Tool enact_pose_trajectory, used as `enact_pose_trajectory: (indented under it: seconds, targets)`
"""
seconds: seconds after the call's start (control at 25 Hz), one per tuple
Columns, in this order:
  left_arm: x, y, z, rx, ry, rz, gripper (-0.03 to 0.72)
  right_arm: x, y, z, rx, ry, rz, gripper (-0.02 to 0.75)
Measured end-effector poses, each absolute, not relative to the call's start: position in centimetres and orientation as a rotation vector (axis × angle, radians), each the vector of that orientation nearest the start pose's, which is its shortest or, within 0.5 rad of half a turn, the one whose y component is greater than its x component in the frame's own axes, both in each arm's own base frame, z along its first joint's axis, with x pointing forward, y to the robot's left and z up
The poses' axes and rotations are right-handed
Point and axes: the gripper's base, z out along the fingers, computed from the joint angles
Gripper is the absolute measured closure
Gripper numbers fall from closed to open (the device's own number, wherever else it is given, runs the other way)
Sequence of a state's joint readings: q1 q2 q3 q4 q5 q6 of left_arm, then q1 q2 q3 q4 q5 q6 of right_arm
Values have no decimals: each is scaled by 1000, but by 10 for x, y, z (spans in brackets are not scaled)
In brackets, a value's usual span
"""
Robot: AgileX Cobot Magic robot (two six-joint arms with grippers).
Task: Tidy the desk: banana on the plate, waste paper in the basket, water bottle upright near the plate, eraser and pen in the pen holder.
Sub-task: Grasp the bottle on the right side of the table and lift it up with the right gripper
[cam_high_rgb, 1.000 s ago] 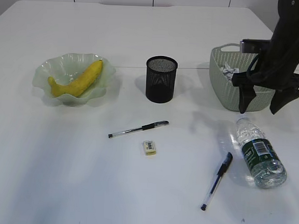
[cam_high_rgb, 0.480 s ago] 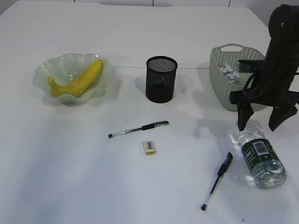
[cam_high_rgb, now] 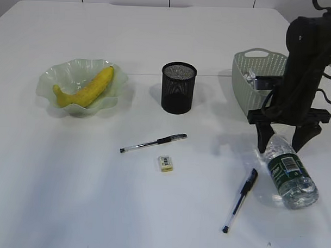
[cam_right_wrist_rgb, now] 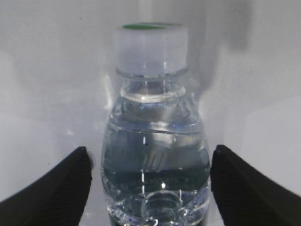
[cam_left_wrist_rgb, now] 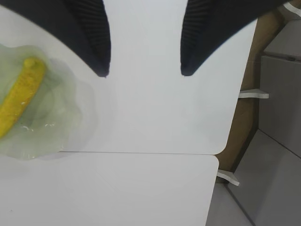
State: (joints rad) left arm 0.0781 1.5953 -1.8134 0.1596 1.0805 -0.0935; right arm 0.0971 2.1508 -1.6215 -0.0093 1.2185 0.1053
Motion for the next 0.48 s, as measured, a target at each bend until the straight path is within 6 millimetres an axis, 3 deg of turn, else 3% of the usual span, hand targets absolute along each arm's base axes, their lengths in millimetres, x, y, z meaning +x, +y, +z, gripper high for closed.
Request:
enact_pose_trajectory:
  seconds: [0.48]
  targets:
    - [341, 39, 438, -183, 2335, 184, 348, 414, 38, 156, 0, 3235, -55, 152]
